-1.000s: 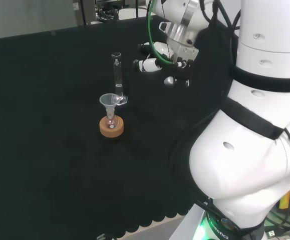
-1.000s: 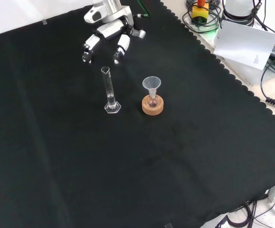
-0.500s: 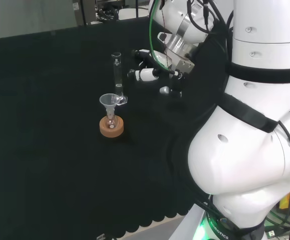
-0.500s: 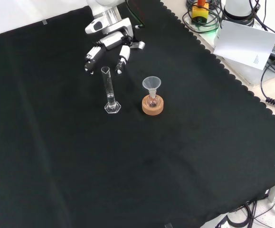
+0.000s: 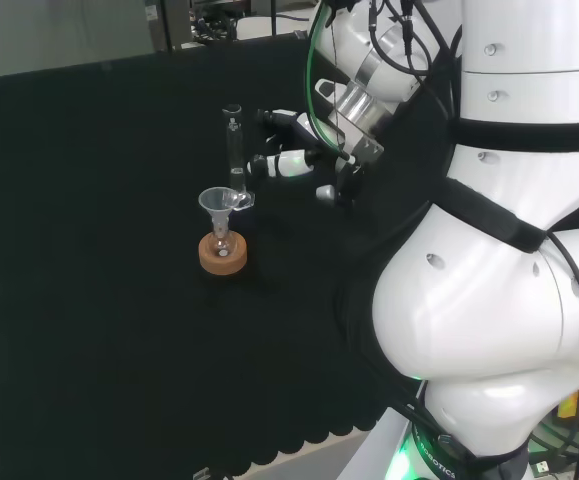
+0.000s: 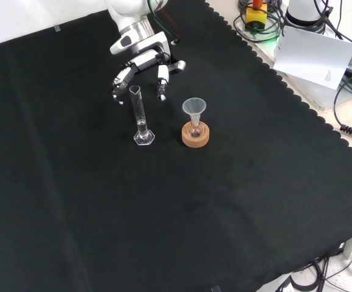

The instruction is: Pick up the graduated cylinder.

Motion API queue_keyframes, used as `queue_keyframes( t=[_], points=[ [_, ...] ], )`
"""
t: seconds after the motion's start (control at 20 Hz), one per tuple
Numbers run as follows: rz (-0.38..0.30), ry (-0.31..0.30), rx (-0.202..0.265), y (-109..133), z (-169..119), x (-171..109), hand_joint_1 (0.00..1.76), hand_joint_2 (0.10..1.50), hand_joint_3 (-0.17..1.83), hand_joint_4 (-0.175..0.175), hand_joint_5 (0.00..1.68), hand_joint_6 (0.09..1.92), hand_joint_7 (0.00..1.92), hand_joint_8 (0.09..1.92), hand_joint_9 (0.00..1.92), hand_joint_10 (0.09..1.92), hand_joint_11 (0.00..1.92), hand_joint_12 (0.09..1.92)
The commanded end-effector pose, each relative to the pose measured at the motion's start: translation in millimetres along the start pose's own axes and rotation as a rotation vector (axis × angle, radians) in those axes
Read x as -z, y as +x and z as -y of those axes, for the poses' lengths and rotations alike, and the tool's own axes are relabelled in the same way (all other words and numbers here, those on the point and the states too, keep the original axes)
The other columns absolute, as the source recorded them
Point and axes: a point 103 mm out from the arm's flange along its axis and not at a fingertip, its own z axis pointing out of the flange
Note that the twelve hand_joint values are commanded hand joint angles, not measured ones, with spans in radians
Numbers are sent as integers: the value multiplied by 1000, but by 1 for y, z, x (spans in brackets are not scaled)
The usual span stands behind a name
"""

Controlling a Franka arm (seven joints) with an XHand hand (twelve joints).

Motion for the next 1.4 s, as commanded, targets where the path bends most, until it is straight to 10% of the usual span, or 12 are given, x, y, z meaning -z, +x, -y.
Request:
queue_keyframes(
  t=[0.05,1.4],
  points=[
    [-165,-35,73,0,-10,-20,864,696,513,-6,435,87,405,583,594,527,354,1319],
    [-320,-121,193,20,-36,-52,991,644,606,-10,575,87,505,596,733,501,520,1217]
  ],
)
